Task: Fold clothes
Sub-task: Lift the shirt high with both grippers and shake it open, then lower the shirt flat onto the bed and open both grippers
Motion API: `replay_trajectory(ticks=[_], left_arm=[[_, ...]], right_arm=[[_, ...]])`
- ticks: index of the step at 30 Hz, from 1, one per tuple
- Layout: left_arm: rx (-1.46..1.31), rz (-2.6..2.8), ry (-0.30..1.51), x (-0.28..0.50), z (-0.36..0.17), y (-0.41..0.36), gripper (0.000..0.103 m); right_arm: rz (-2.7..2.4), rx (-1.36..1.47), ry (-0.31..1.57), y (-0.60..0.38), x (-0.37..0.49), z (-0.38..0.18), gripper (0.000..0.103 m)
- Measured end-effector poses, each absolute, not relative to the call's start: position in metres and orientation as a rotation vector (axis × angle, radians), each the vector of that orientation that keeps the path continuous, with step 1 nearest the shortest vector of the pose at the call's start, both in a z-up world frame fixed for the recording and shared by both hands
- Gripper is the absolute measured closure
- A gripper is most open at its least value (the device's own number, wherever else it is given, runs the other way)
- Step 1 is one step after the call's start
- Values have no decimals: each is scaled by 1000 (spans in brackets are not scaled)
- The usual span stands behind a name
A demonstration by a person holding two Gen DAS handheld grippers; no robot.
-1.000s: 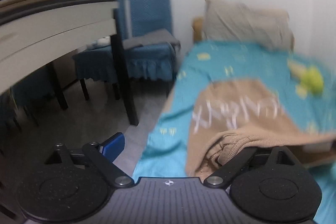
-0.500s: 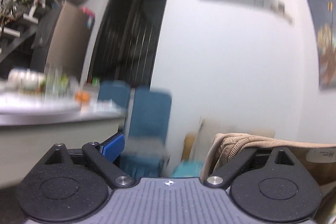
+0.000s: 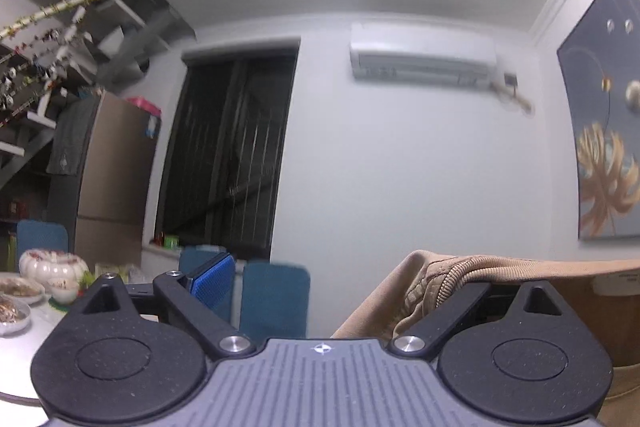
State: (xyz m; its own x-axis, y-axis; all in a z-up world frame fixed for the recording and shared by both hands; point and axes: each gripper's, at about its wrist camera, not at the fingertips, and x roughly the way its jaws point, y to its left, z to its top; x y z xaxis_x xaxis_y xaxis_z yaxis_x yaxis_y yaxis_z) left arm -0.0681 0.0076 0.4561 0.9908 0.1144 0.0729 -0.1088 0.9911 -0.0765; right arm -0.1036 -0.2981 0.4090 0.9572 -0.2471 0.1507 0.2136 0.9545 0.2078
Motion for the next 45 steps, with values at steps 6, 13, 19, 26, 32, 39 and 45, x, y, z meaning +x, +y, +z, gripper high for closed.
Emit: replay_trajectory(ticks=[6,13,19,26,32,39,45], left_arm=[[-85,107,51,37,386,14,7],[-64,112,173,196,257,15,6],[-40,113,323,348,110,2,6],[8,103,572,497,-76,-6,6],[29,35,836,565,-173,-13,9],[119,-141,981,575,-161,-32,6],[77,-188,884,517,-108,-22,3]], right_arm=[[-207,171,-9,-313,-18,347,17],[-229,154,154,-335,139,225,17],[-257,138,279,-355,284,106,18],[-278,103,483,-375,427,-43,18],[-115,165,831,-378,494,-132,18],[112,108,872,-338,506,-128,18],[6,235,681,-342,454,-85,18]])
